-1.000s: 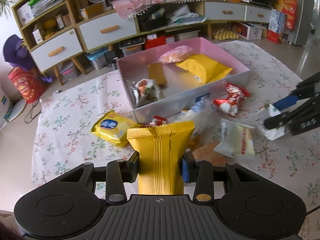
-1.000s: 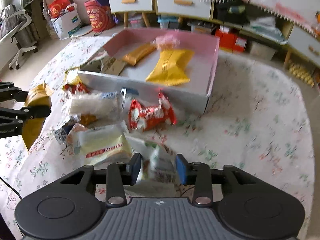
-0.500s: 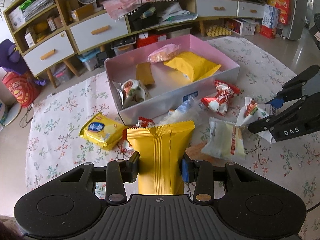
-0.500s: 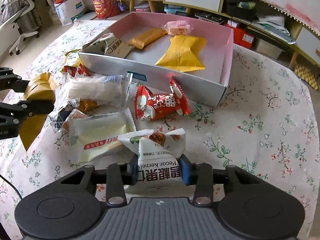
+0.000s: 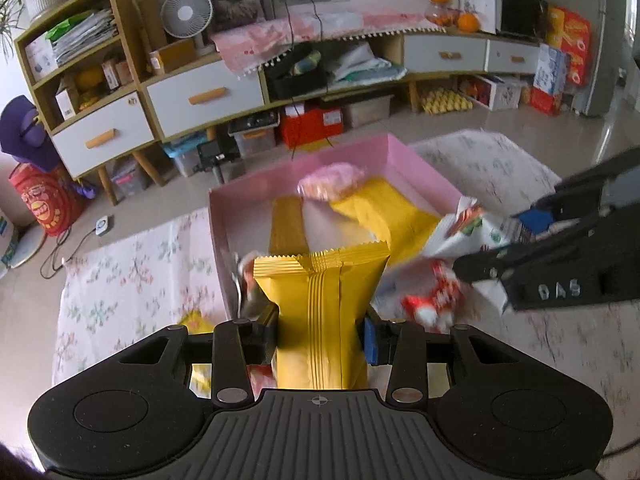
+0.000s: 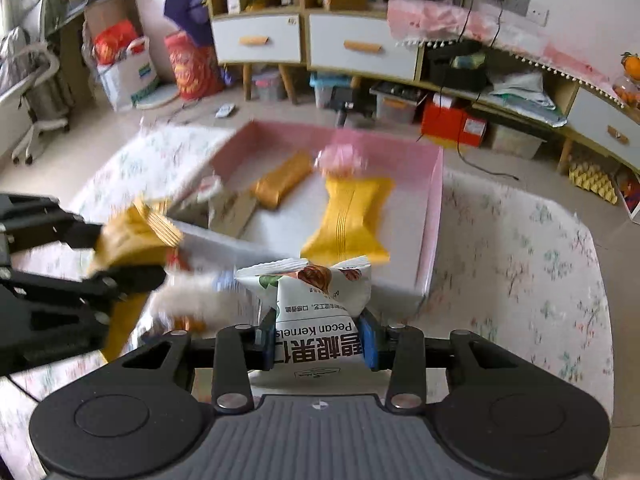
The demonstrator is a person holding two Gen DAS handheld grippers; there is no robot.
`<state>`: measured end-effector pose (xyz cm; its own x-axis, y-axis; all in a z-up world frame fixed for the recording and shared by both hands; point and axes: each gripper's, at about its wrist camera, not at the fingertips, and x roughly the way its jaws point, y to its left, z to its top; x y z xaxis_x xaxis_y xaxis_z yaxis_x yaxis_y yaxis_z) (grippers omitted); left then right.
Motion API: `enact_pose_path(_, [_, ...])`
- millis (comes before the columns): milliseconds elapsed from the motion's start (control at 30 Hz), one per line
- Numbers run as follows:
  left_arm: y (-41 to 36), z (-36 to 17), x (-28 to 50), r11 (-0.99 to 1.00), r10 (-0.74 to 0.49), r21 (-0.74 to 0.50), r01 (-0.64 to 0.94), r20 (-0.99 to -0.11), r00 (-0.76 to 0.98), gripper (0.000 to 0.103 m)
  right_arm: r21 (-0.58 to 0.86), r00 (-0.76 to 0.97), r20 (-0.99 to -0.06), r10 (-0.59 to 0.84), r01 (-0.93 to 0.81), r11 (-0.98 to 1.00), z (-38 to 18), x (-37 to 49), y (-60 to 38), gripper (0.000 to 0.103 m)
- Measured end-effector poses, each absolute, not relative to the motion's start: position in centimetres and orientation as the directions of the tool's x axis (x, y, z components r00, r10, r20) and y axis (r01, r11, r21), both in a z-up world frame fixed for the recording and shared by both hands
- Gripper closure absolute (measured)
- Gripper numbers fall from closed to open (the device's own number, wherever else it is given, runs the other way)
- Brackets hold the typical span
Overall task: Organize snacks
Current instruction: 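Carry both bags into the pink box and open both tools to release them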
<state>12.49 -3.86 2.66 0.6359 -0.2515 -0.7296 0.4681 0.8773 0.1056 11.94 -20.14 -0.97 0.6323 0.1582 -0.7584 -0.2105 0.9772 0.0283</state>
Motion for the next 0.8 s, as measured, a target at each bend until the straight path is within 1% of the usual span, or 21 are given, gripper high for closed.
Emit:
enact_pose_path(200, [-5.3, 2.4, 16.4, 0.879, -0.224, 0.134, 0.459, -0.733, 0.642, 0.065, -0.008, 0.653, -0.750, 0.111, -0.177, 0.984, -1.0, 15.4, -20.7, 0.086])
enact_pose_path(433, [-7.5, 0.4, 20.3, 0.873, -0.177, 0.185, 0.450, -0.740, 0.649, 0.065, -0.065, 0.660, -0.750, 0.042, -0.137, 0.989, -2.4, 18.7, -21.8, 0.086])
enact_pose_path(633, [-8.5, -1.1, 23.0, 0.886, -0.163, 0.174, 0.430, -0.751, 0.640, 0.065, -0.066, 0.657, -0.752, 0.044, -0.141, 0.988, -3.8, 20.9, -22.2, 0.085])
enact_pose_path(800, [-9.2, -2.0, 24.3, 0.894, -0.142, 0.184, 0.408, -0.748, 0.649, 0.065, -0.068, 0.674, -0.737, 0.056, -0.157, 0.985, -4.3, 22.0, -22.0, 0.085])
